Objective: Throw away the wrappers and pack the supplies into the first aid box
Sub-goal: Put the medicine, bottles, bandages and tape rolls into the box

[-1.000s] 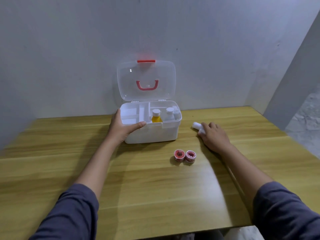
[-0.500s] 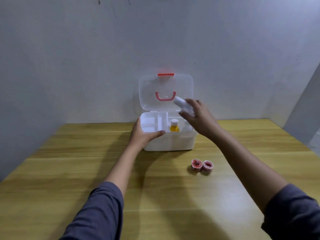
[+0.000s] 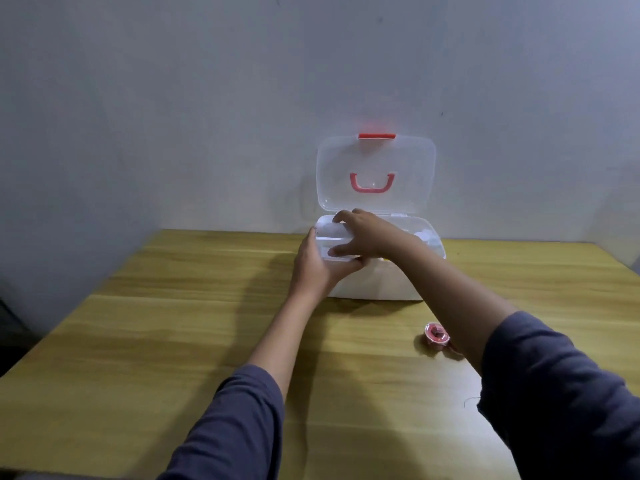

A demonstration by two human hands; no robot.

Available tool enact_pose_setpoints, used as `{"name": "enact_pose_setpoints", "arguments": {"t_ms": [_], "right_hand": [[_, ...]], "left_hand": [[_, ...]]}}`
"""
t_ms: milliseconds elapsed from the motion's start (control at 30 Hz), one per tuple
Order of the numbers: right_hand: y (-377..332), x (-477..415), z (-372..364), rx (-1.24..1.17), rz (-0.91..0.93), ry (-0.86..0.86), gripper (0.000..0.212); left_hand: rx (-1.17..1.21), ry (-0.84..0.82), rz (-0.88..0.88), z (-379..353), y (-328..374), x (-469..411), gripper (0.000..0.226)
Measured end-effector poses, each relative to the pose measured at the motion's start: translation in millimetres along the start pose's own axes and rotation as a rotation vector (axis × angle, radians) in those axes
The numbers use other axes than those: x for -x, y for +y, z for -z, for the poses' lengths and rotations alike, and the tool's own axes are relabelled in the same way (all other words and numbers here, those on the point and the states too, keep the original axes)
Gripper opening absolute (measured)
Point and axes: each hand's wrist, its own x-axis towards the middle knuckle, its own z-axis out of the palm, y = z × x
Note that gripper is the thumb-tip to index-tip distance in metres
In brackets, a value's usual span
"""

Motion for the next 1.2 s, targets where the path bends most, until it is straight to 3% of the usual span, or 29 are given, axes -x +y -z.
{"name": "enact_pose_setpoints", "arguments": {"t_ms": [167,267,667,933,1067,1200], "right_hand": [[5.0,-2.4,12.1,-0.11,-0.064,0.048,0.039],[11.5,-1.6,16.4,-0.142,-0.114,0.097,0.038],[12.9,3.1,5.6,0.114,-0.195,0.345,0.018],[12.6,2.4,8.6,0.044,-0.14,0.151,0.02],[9.1,11.2,22.7,0.016,-0.157,-0.009,0.022],[14.4,10.5,23.9,-0.038,-0.139,-0.022,0.034]], "left_hand": [[-0.007,-0.027,-0.017,2.4,-2.7,-1.9,0.106],[0.018,-0.02,-0.035,3.2,-2.0,0.4,0.099],[0.059,-0.012,-0.035,4.6,0.0,3.8,0.112],[0.057,-0.02,-0.055,1.8,-5.2,-2.5,0.089],[0.062,-0.027,-0.066,2.0,-4.7,-2.2,0.098],[0.08,-0.029,-0.068,2.0,-5.0,-1.9,0.105]]}}
